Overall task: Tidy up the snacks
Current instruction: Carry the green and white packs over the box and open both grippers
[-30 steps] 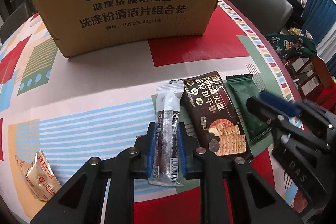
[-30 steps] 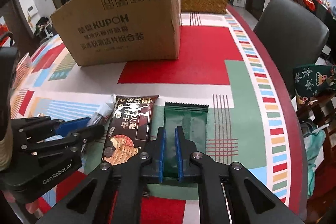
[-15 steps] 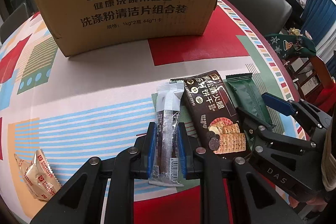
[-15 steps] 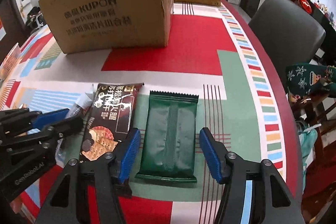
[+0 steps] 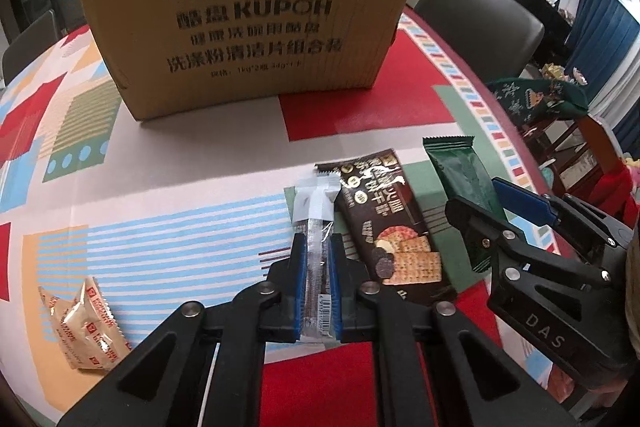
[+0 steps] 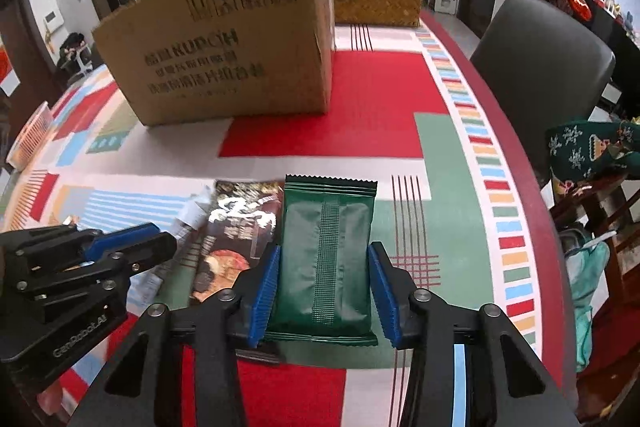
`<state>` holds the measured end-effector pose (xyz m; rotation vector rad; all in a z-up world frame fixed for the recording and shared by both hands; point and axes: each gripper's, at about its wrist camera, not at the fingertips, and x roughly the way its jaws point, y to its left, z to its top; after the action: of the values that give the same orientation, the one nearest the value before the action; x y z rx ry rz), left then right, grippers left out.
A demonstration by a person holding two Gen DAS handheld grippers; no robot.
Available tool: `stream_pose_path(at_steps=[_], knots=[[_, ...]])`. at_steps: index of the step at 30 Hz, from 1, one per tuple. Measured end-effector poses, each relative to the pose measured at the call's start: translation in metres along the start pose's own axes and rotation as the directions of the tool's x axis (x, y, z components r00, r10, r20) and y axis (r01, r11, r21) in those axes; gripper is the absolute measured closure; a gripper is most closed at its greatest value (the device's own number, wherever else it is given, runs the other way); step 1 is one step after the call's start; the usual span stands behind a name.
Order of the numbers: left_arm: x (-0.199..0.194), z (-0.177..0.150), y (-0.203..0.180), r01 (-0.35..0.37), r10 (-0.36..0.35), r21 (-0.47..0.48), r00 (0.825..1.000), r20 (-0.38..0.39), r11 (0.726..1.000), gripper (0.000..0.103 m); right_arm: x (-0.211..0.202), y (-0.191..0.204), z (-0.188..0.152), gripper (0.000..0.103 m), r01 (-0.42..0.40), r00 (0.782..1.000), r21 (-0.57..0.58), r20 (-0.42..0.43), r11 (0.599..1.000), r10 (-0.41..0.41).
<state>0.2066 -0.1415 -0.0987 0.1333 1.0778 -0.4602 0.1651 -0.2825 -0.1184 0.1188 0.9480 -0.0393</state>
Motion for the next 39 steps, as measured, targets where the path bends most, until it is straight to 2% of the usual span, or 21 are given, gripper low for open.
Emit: stream_pose_path(at_steps=[4,5,6,8,13,16,19,22,31,39], knots=[[-0.006,-0.003,0.004,0.014,-0.014,-0.004,1.000,0.013,1.000,0.090,-0.012,0.006,0.004,0.058,-0.008,1.000,-0.017,0.026,1.000,0.008],[-0.006,-0.004,0.005,0.014,-0.014,0.001,1.000,0.013,1.000,0.085,-0.014,0.008,0.004,0.058,-0.008,1.000,-0.022,0.029,1.000,0.009],[-0.005,-0.004,0.006,0.017,-0.017,0.013,1.000,0.002,1.000,0.075,-0.015,0.010,0.005,0.058,-0.008,1.000,-0.023,0.030,1.000,0.008],[-0.002,-0.006,0.007,0.007,-0.007,0.021,1.000,-0.004,1.000,0.071,-0.017,0.013,0.004,0.058,-0.012,0.999,-0.026,0.031,1.000,0.013],[0.020,-0.007,0.003,-0.011,0.015,0.048,0.998,-0.069,0.999,0.071,-0.011,0.018,-0.002,0.058,-0.016,1.000,-0.033,0.014,0.999,0.017],[0.026,-0.006,-0.001,-0.039,0.043,0.067,0.997,-0.061,0.997,0.072,-0.007,0.018,-0.005,0.058,-0.021,1.000,-0.031,0.006,0.999,0.021],[0.029,-0.002,-0.006,-0.043,0.048,0.073,0.997,-0.065,0.996,0.082,-0.003,0.016,-0.007,0.058,-0.021,1.000,-0.029,-0.001,0.999,0.021],[0.029,0.000,-0.007,-0.031,0.036,0.071,0.997,-0.068,0.997,0.084,-0.001,0.015,-0.008,0.058,-0.027,1.000,-0.023,-0.006,0.999,0.027],[-0.019,0.000,0.005,-0.010,0.010,0.019,0.999,0.042,1.000,0.084,-0.014,0.020,0.000,0.058,-0.051,0.998,-0.029,0.022,0.998,0.051],[-0.071,0.019,0.018,-0.014,0.013,0.005,0.987,0.162,1.000,0.084,-0.049,0.035,0.025,0.058,-0.085,0.990,-0.040,0.111,0.996,0.089]])
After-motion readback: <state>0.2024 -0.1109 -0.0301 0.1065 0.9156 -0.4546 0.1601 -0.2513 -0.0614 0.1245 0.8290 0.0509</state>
